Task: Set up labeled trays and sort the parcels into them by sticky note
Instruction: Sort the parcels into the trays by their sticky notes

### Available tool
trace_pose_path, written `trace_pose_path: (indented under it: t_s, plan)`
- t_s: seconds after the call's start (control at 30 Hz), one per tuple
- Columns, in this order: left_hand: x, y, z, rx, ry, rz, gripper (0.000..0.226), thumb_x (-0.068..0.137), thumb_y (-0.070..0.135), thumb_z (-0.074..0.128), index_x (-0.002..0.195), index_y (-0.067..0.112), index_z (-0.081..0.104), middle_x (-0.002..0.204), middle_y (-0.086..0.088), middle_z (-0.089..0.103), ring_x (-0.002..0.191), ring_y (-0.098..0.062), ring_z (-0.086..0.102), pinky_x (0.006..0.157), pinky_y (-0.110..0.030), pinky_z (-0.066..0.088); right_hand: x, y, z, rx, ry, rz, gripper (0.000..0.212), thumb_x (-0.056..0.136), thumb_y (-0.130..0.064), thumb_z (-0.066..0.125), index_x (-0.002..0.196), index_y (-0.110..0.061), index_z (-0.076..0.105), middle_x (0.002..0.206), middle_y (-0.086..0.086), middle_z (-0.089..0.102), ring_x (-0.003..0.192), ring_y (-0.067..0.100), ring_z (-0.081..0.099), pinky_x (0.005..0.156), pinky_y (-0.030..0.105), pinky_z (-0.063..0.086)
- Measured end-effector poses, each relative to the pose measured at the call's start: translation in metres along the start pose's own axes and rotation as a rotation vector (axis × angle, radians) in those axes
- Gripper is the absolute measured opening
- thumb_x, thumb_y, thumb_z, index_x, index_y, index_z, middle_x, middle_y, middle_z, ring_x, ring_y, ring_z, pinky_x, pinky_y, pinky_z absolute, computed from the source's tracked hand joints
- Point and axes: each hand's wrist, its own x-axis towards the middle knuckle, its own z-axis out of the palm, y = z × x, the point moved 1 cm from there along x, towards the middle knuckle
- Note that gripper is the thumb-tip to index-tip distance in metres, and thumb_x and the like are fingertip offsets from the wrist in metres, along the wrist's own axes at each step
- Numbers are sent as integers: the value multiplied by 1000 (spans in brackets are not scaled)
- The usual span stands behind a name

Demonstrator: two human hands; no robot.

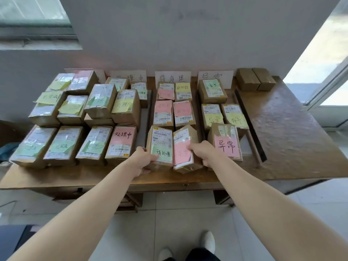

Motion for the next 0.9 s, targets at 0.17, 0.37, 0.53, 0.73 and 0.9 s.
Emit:
trace_pose_path:
  t_s: [0.17, 0.37, 0.53, 0.73, 0.9]
  plan:
    - [8, -12, 9, 14, -8, -6, 54, 86, 15, 66, 127, 21, 32, 113, -8, 63, 104, -24, 61, 88, -47, 53, 8, 7, 7, 27, -2, 29, 37, 95, -18, 52, 129, -6, 44, 126, 15, 60, 111, 28, 60, 69, 27, 48]
    - [12, -13, 20, 47, 97, 18, 36, 90, 12, 59, 117, 17, 36, 117, -11, 60, 108, -26, 59, 89, -45, 52, 19, 7, 3, -171, 131, -60, 26, 96, -8, 41, 120, -4, 51, 118, 14, 58, 99, 26, 56, 67, 25, 45]
    - [13, -11, 25, 219, 208, 82, 19, 93, 6, 52, 109, 13, 43, 123, -13, 58, 111, -27, 58, 72, -32, 56, 16, 6, -4, -378, 184, -153, 26, 93, 0, 45, 118, -7, 49, 120, 14, 55, 97, 24, 54, 59, 22, 42]
    - [-14, 24, 27, 700, 312, 272, 41, 90, 8, 52, 129, 7, 39, 125, -15, 52, 108, -30, 56, 68, -31, 49, -14, -35, -20, -446, 247, -447, 38, 95, -9, 46, 133, -6, 50, 131, 11, 54, 113, 23, 52, 80, 25, 42]
    - [-62, 100, 43, 741, 312, 750, 43, 94, 13, 49, 136, 12, 39, 135, -9, 44, 122, -25, 44, 94, -34, 41, -62, -88, -37, -523, 365, -719, 33, 95, -15, 49, 127, -7, 54, 125, 8, 59, 112, 22, 55, 82, 26, 42]
